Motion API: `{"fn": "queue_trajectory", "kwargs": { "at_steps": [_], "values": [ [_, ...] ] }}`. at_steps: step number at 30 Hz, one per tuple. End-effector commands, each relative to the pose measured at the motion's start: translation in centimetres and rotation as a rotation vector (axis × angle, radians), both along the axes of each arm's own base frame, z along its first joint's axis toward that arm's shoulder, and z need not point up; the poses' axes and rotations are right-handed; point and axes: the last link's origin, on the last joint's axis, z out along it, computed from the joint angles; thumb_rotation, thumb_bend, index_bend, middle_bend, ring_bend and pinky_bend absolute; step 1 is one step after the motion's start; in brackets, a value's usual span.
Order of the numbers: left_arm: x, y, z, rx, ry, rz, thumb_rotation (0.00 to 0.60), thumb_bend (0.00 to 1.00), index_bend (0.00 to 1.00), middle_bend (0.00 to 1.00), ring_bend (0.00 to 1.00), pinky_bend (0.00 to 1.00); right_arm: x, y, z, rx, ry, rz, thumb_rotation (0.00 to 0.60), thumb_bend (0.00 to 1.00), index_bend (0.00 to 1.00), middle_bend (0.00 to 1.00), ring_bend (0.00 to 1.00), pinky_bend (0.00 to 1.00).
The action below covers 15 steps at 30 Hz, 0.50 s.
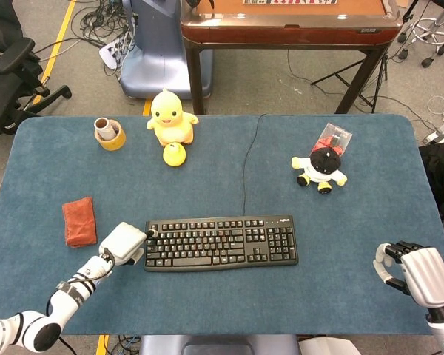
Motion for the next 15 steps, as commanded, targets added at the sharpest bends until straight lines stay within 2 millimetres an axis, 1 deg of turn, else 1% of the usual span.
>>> {"fn": "queue_trajectory", "kwargs": {
  "at_steps": [1, 6, 10, 11, 12, 15],
  "values": [
    [0.5, -0.1, 0.9, 0.021, -0.020, -0.007, 0.600, 0.48, 0.25, 1.00, 0.99, 1.00, 0.0, 0.0, 0.0, 0.000, -0.001, 0.001, 0.600, 0.42, 0.28, 0.68, 0.64, 0.78],
    [0.5, -1.0, 2.4, 0.052, -0.040, -0.006, 0.600, 0.48, 0.25, 1.00, 0.99, 1.00, 0.0, 0.0, -0.1, 0.003, 0.002, 0.002, 0.600, 0.42, 0.28, 0.68, 0.64, 0.78],
    [-0.1, -2.0, 4.2, 0.099, -0.063, 0.013, 0.600, 0.48, 0.25, 1.00, 0.97, 1.00, 0.0, 0.0, -0.1, 0.001, 0.001, 0.003, 0.600, 0.42, 0.28, 0.68, 0.64, 0.78],
    [-0.3, -2.2, 4.6, 0.114, -0.070, 0.020, 0.600, 0.48, 0.25, 1.00, 0.95, 1.00, 0.0, 0.0, -0.1, 0.000, 0.001, 0.002, 0.600, 0.42, 0.28, 0.68, 0.64, 0.78],
    [0.1, -2.0, 5.0, 0.132, -0.086, 0.013, 0.600, 0.48, 0.25, 1.00, 0.94, 1.00, 0.0, 0.0, -0.1, -0.001, 0.001, 0.002, 0.600, 0.42, 0.28, 0.68, 0.64, 0.78],
    [-0.6, -2.8, 6.1, 0.182, -0.097, 0.045, 0.600, 0.48, 0.25, 0.96, 0.87, 1.00, 0.0, 0.0, -0.1, -0.001, 0.001, 0.002, 0.600, 0.42, 0.28, 0.68, 0.64, 0.78]
  ]
}}
